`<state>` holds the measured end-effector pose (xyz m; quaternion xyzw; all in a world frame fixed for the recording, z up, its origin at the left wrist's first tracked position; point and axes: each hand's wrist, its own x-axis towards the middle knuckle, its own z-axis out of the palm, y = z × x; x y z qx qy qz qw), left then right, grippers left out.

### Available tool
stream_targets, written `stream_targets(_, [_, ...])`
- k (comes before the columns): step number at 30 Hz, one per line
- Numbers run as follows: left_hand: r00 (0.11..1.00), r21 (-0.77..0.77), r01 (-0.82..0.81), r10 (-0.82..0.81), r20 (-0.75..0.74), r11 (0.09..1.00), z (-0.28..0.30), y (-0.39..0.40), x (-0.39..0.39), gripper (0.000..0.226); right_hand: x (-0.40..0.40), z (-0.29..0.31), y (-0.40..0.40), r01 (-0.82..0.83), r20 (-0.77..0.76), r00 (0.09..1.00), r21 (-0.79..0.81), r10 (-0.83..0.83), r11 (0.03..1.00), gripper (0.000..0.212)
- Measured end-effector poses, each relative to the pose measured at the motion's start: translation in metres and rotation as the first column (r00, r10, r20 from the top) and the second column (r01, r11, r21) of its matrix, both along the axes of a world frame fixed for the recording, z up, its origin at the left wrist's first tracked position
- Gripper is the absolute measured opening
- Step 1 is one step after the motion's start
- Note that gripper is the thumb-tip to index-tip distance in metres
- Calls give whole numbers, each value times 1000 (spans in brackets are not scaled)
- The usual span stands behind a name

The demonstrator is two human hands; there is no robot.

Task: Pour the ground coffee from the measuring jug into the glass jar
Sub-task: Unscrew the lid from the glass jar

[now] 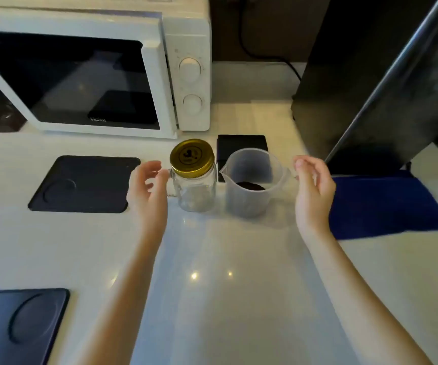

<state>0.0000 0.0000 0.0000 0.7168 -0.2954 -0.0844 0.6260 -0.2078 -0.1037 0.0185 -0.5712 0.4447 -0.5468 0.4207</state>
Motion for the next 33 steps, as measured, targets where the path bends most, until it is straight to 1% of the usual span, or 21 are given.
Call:
stream_targets(2, [987, 8, 12, -10, -158, 1000, 0, -8, -1, 19, 9, -1, -6, 61, 81, 994, 162, -75, 985, 17])
stream_targets(4, [945, 10, 30, -25, -326, 1000, -7, -15, -4, 19, 17, -5, -9, 59, 98, 991, 328, -96, 943, 18])
stream_targets(6, [833, -34, 19, -35, -553, 999, -13, -22, -3, 19, 23, -9, -12, 34, 122, 988, 449, -99, 893, 17])
stream_targets(7, [771, -55, 8, -41, -636, 998, -17, -25, 1, 19, 26, -10, -13, 34, 138, 983, 501, -119, 865, 17])
stream_targets(9, [708, -73, -12, -43, -705, 997, -21, -30, 5, 19, 31, -10, -12, 46, 156, 974, 571, -164, 819, 18])
stream_targets(12, [663, -108, -40, -55, -746, 993, -19, -35, 7, 22, 36, -8, -11, 41, 161, 972, 602, -171, 798, 23])
stream_targets(15, [580, -181, -67, -109, -807, 981, -14, -36, 6, 25, 37, -4, -10, 0, 204, 965, 628, -165, 778, 21])
stream_targets(16, [567, -200, -67, -128, -814, 977, -13, -36, 4, 28, 37, -2, -9, -17, 223, 961, 640, -164, 769, 20])
stream_targets(18, [551, -232, -85, -148, -821, 969, -10, -32, 2, 40, 33, 2, -6, -44, 264, 950, 645, -169, 763, 20])
stream_targets(20, [551, -242, -123, -137, -823, 962, -5, -24, -1, 46, 28, 5, -2, -51, 262, 953, 629, -150, 776, 20])
stream_targets(22, [558, -234, -161, -106, -823, 959, -4, -13, -8, 37, 21, 9, 5, -46, 245, 961, 609, -132, 792, 21])
stream_targets(24, [559, -207, -165, -82, -825, 964, -4, 1, -16, 29, 13, 14, 13, -44, 239, 963, 603, -127, 797, 20])
stream_targets(28, [531, -178, -175, -59, -846, 968, -8, 30, -34, 41, -6, 15, 32, -22, 249, 955, 608, -164, 794, 23])
stream_targets(31, [543, -181, -145, -75, -836, 973, -9, 51, -46, 40, -22, 11, 47, -41, 293, 938, 622, -184, 782, 15])
stream_targets(33, [551, -166, -113, -77, -831, 980, -11, 64, -53, 33, -32, 7, 58, -69, 309, 936, 627, -167, 776, 10])
